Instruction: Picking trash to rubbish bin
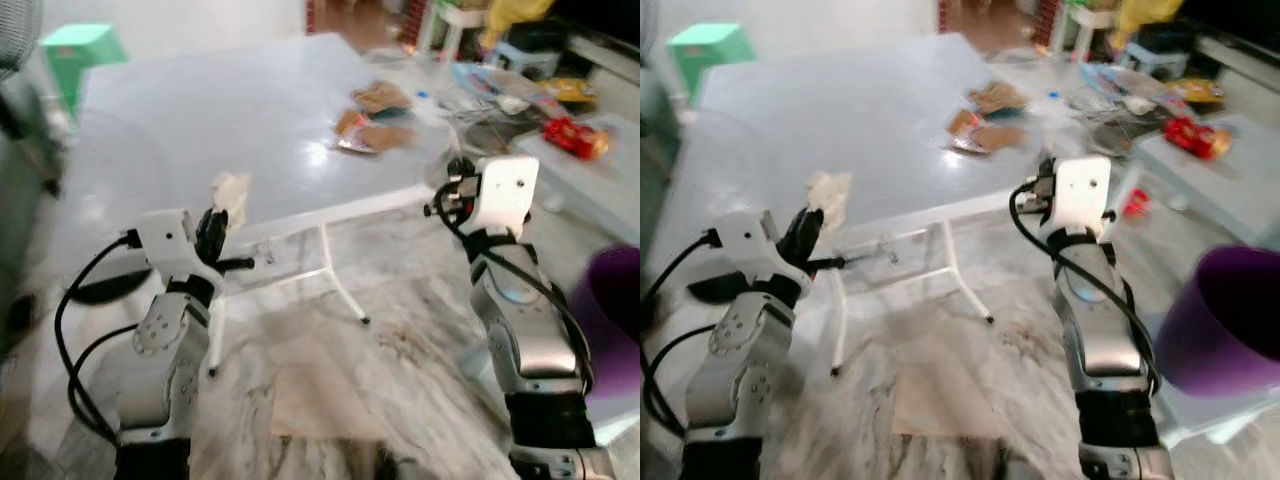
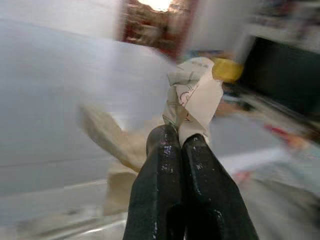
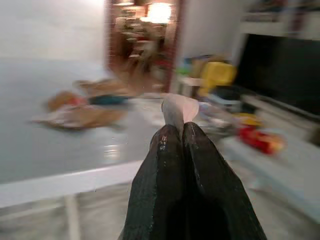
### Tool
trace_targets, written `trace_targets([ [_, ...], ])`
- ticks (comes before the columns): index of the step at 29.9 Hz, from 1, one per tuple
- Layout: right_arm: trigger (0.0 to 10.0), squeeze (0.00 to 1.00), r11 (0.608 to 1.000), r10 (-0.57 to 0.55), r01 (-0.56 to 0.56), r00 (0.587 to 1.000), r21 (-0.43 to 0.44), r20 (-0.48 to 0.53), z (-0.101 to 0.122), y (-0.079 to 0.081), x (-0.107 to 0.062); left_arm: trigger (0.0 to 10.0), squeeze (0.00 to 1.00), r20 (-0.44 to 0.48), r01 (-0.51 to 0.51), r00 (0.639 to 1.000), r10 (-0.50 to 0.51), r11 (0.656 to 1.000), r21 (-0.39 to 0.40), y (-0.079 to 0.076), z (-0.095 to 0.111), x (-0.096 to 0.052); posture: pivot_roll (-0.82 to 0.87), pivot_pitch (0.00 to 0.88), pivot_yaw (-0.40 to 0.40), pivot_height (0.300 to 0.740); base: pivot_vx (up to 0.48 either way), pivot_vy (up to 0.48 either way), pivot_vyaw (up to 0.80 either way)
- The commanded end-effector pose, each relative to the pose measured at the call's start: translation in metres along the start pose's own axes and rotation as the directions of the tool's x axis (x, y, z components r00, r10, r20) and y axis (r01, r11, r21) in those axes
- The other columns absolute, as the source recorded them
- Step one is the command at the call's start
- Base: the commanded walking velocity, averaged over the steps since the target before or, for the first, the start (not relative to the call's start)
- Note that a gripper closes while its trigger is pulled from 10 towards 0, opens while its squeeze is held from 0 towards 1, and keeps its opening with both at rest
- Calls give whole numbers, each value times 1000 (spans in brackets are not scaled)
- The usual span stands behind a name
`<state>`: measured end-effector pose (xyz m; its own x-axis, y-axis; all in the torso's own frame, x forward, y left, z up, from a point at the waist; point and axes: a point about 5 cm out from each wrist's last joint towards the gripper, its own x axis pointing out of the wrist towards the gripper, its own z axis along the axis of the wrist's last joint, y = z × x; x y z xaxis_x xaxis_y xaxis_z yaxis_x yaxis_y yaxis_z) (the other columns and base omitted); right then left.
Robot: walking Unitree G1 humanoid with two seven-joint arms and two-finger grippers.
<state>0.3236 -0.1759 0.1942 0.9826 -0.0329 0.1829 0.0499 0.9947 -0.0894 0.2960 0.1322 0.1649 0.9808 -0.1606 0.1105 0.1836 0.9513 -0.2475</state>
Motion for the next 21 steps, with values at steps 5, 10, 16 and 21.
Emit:
trace_targets([
  [5, 10000, 0, 1000, 20, -20, 999, 14, 25, 6, 8, 1, 10000, 0, 9, -16, 1000, 15, 1000, 18, 8, 4, -3, -67, 77, 7, 740, 0, 0, -800],
  [10, 10000, 0, 1000, 21, -21, 999, -1, 47, 8, 9, 1, 10000, 0, 15, -30, 999, 29, 999, 24, 10, 4, -3, -62, 72, 11, 740, 0, 0, -640],
  [16, 10000, 0, 999, 45, -46, 997, 19, 65, 11, 19, 2, 10000, 0, 27, -71, 997, 70, 996, 45, 24, 10, -9, -43, 79, 1, 740, 0, 0, 0],
  [21, 10000, 0, 999, 36, -37, 998, 11, 54, 8, 15, 1, 10000, 0, 27, -66, 998, 65, 997, 44, 23, 9, -10, -52, 89, 9, 740, 0, 0, 0],
])
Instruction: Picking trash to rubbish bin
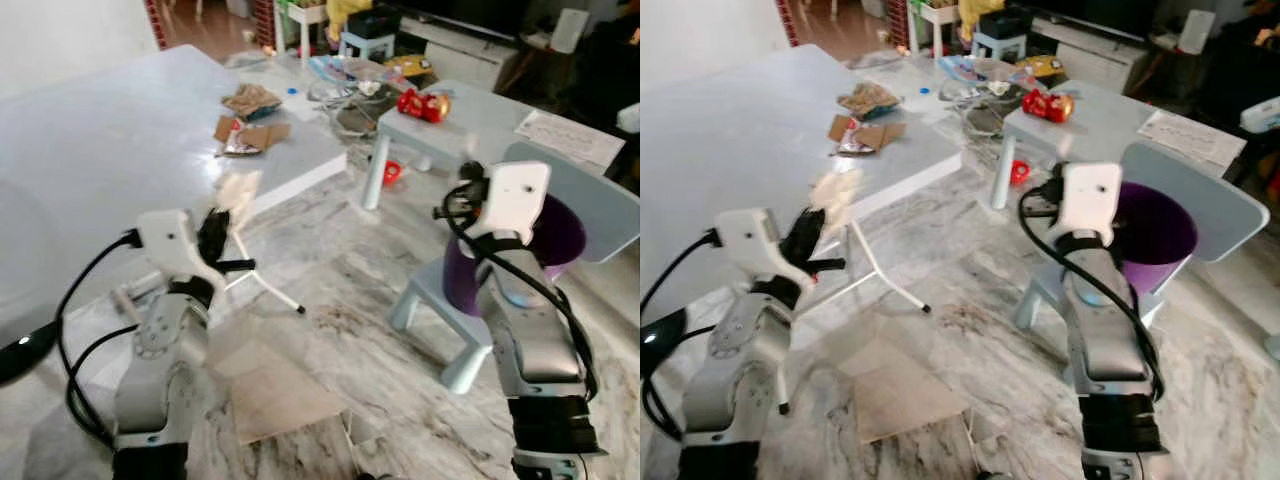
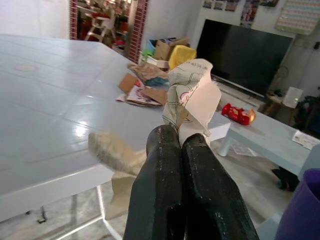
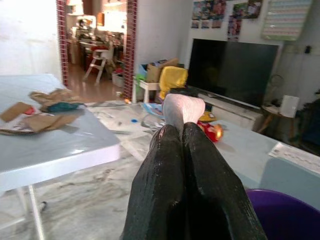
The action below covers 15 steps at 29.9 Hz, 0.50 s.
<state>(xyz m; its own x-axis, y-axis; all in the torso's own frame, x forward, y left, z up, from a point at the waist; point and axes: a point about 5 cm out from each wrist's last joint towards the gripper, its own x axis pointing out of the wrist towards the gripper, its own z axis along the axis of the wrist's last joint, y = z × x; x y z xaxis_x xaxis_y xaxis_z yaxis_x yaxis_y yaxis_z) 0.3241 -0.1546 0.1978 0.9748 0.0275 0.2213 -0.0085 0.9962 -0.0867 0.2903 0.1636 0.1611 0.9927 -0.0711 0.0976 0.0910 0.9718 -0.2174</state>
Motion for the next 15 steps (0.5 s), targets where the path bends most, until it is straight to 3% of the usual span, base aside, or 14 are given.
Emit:
trace_targets([
  [1, 10000, 0, 1000, -26, 26, 1000, -4, 9, 3, -8, 0, 10000, 0, 12, 31, 999, -31, 1000, 7, -8, 4, 1, -53, 89, 9, 740, 0, 0, 0],
  [3, 10000, 0, 999, -40, 40, 999, -1, -4, 2, -10, -1, 10000, 0, 8, 36, 999, -36, 999, 10, -10, 3, 1, -57, 91, 11, 740, 0, 0, 0],
  [15, 10000, 0, 999, -54, 54, 998, 1, -19, -1, -14, -1, 10000, 0, 13, 69, 998, -69, 998, 7, -14, 5, 3, -55, 91, 16, 740, 0, 0, -770],
])
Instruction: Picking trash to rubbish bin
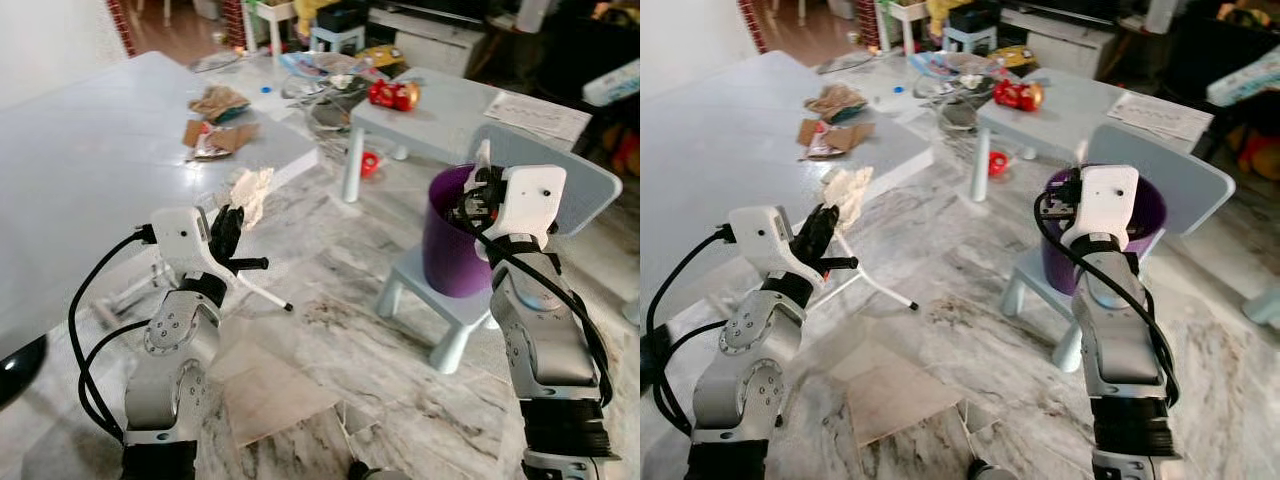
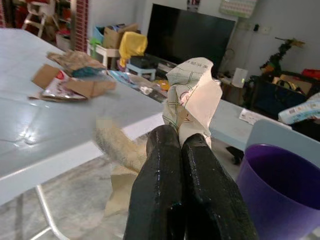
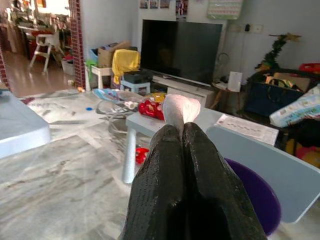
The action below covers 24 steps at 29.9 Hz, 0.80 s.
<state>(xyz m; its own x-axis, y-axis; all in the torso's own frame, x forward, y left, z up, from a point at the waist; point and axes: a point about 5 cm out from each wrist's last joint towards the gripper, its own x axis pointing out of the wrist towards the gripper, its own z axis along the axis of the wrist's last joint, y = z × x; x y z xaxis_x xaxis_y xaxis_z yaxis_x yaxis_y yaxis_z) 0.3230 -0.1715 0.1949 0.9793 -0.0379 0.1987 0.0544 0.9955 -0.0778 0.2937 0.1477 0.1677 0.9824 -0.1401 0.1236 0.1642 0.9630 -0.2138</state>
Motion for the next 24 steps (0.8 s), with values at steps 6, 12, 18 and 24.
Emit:
trace_targets([
  [6, 10000, 0, 1000, 10, -10, 1000, 8, 9, 3, 4, 1, 10000, 0, 4, -3, 1000, 3, 1000, 18, 4, 3, -3, -55, 90, 19, 740, 0, 0, -770],
  [12, 10000, 0, 1000, 10, -11, 1000, 3, 30, 6, 3, 1, 10000, 0, 15, 11, 1000, -12, 1000, 16, 3, 5, -1, -57, 89, 20, 740, 242, 0, -457],
  [18, 10000, 0, 1000, 11, -11, 1000, 2, 25, 5, 3, -2, 10000, 0, 11, 15, 1000, -15, 1000, 12, 3, 4, -3, -57, 96, 20, 740, 348, 0, 0],
  [24, 10000, 0, 1000, 12, -12, 1000, 1, 23, 5, 3, -3, 10000, 0, 6, 18, 1000, -18, 1000, 11, 2, 3, -4, -59, 101, 20, 740, 380, 0, 0],
])
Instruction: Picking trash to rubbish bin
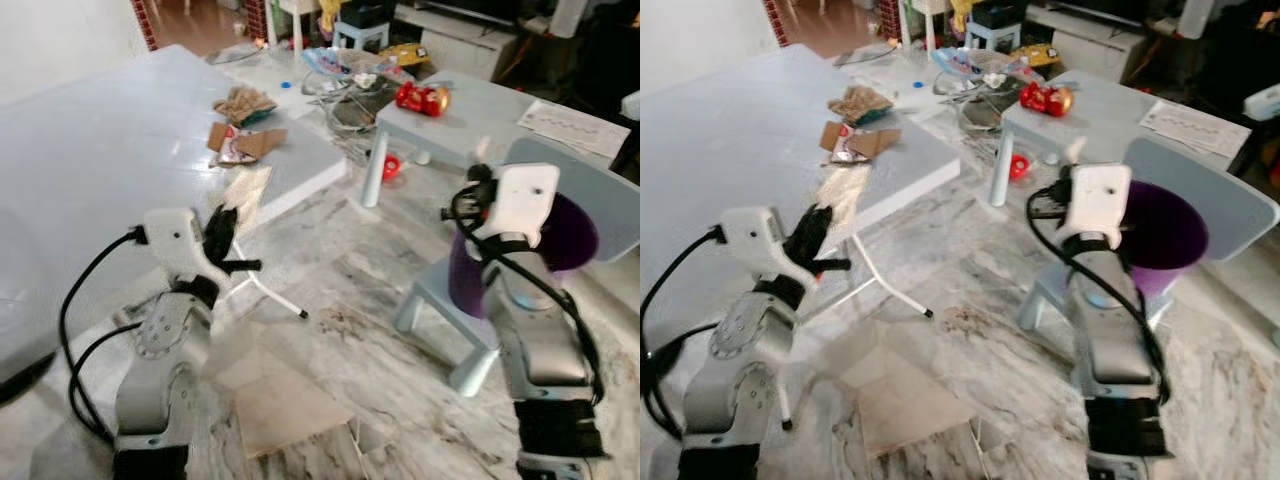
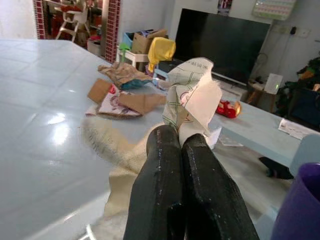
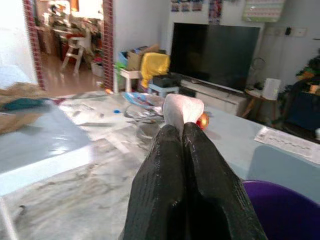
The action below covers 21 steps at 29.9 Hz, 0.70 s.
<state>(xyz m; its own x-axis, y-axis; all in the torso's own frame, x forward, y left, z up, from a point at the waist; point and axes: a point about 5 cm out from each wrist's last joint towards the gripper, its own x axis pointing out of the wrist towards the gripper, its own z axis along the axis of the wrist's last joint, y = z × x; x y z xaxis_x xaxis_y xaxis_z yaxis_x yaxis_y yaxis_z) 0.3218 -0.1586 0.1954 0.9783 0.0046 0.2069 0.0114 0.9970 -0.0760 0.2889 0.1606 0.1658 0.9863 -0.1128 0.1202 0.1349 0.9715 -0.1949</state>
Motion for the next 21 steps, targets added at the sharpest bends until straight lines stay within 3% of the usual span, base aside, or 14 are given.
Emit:
trace_targets([
  [1, 10000, 0, 999, -30, 30, 999, -10, 11, 3, -10, -2, 10000, 0, 3, 46, 999, -46, 999, -13, -11, 1, 2, -61, 101, 20, 740, 379, 0, 0],
  [16, 10000, 0, 999, -34, 34, 999, -15, 8, 3, -12, -3, 10000, 0, -12, 47, 999, -47, 999, -21, -13, -3, 1, -67, 108, 19, 740, 371, 0, 0],
  [21, 10000, 0, 999, -44, 44, 999, -16, -5, 3, -13, -3, 10000, 0, -2, 46, 999, -47, 998, -48, -15, -1, 1, -70, 109, 16, 740, 55, 0, -158],
])
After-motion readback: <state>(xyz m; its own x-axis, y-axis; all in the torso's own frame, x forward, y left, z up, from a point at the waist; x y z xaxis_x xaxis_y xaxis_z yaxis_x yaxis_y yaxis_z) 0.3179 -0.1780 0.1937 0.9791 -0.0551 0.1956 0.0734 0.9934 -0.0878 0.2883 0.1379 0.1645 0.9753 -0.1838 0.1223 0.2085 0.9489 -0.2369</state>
